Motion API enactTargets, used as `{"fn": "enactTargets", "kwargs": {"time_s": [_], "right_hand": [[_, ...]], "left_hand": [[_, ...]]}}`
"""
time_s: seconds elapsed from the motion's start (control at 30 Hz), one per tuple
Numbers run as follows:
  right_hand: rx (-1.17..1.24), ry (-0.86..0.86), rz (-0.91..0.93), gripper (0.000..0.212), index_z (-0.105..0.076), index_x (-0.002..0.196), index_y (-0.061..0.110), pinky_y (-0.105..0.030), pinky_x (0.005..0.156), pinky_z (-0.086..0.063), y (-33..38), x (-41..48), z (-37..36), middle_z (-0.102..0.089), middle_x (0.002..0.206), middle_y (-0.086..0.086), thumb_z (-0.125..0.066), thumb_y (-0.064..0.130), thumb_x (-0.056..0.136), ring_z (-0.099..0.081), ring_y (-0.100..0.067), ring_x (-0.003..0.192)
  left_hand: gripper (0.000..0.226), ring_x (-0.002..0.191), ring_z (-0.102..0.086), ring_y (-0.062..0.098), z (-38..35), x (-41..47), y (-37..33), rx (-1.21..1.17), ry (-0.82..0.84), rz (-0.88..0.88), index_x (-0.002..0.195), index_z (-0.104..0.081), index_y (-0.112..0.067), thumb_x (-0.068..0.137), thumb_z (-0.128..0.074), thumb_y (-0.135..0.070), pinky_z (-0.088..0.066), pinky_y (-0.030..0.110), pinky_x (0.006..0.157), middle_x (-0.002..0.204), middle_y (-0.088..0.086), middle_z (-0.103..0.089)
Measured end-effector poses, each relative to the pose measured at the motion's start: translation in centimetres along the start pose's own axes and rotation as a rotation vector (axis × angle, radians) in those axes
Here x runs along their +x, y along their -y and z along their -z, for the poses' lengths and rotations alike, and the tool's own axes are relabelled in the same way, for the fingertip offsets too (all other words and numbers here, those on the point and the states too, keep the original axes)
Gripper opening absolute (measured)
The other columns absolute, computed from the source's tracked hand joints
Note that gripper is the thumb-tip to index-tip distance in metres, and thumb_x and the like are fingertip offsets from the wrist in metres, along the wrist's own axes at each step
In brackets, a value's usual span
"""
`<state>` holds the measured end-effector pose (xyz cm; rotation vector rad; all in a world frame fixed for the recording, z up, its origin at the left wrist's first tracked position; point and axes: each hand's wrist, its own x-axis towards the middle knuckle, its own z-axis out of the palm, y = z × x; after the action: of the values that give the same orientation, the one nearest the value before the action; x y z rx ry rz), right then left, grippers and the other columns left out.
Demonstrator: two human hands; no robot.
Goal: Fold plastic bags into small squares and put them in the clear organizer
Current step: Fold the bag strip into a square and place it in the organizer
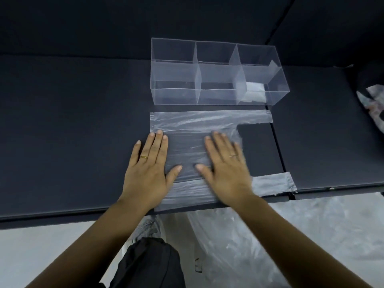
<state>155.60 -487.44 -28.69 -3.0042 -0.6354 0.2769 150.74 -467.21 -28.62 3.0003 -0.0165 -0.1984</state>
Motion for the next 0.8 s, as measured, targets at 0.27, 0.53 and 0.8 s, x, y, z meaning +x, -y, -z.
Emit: {"fn": "enactTargets", "kwargs": {"time_s": [0.27, 0.53, 0.8], "right_hand": [[0.055, -0.075, -0.270, 0.076, -0.004, 0.154, 0.012, -0.041, 0.120, 0.004, -3.9, 1.5, 2.7, -0.001, 0.162, -0.008, -0.009, 0.060, 0.094, 0.003, -0.022, 0.149], [0.054, -0.020, -0.028, 0.068, 0.003, 0.153, 0.017, -0.036, 0.119, 0.010, -1.5, 7.0, 1.1, 0.010, 0.161, -0.002, -0.015, 0.054, 0.099, 0.013, -0.017, 0.147], [0.095, -0.223, -0.375, 0.065, -0.021, 0.150, 0.001, -0.047, 0.119, -0.010, -10.9, 1.3, 3.3, -0.015, 0.159, -0.017, -0.036, 0.040, 0.099, -0.011, -0.031, 0.147]], "left_hand": [[0.086, 0.145, 0.018, 0.014, 1.5, 2.2, 1.0, -0.051, -0.048, -0.073, 0.149, 0.005, -0.015, 0.086, -0.003, -0.074, 0.015, 0.039, 0.117, 0.159, 0.001, 0.010], [0.077, 0.143, 0.019, 0.011, 0.2, 5.2, 2.1, -0.005, -0.020, -0.086, 0.147, 0.015, -0.014, 0.089, 0.002, -0.062, 0.015, 0.035, 0.117, 0.157, 0.002, 0.018], [0.062, 0.144, -0.024, 0.022, 1.1, -0.3, 1.9, -0.172, -0.215, -0.389, 0.143, -0.040, -0.007, 0.099, -0.030, -0.050, -0.014, 0.043, 0.118, 0.153, 0.008, -0.032]]}}
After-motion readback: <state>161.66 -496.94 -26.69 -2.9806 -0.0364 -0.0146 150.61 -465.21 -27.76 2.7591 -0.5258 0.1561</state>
